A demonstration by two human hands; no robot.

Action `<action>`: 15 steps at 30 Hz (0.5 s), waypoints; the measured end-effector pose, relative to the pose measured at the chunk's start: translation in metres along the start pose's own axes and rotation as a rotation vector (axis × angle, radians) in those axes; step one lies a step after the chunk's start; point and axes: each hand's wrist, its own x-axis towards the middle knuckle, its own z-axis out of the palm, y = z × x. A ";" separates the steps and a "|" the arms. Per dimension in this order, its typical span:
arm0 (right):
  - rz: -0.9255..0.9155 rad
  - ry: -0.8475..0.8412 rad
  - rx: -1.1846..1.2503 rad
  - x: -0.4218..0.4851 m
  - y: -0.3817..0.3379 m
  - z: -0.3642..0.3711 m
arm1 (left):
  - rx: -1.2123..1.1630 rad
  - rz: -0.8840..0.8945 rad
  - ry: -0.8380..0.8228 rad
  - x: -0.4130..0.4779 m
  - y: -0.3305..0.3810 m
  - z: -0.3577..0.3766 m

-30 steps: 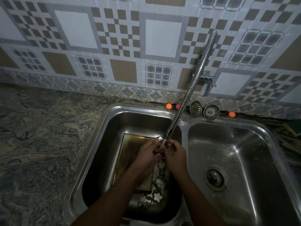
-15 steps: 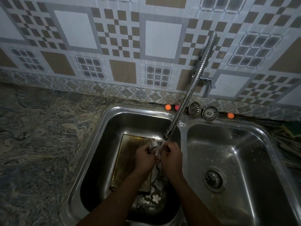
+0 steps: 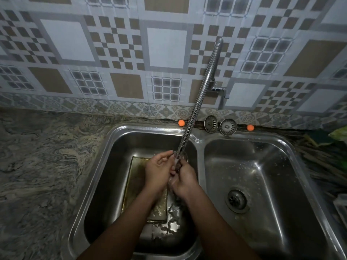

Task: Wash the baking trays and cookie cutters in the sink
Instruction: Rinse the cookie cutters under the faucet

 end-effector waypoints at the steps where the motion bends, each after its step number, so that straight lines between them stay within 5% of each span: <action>1: 0.004 -0.012 0.074 0.001 -0.001 -0.003 | -0.018 -0.056 -0.014 0.000 0.002 0.004; 6: -0.034 0.013 0.040 -0.008 -0.039 -0.058 | 0.037 -0.214 -0.184 -0.022 -0.004 0.057; 11: -0.076 0.300 -0.692 -0.032 -0.090 -0.153 | 0.328 -0.286 -0.328 -0.048 -0.040 0.117; 15: -0.093 0.351 -1.007 -0.045 -0.120 -0.201 | 0.470 -0.307 -0.476 -0.061 -0.075 0.147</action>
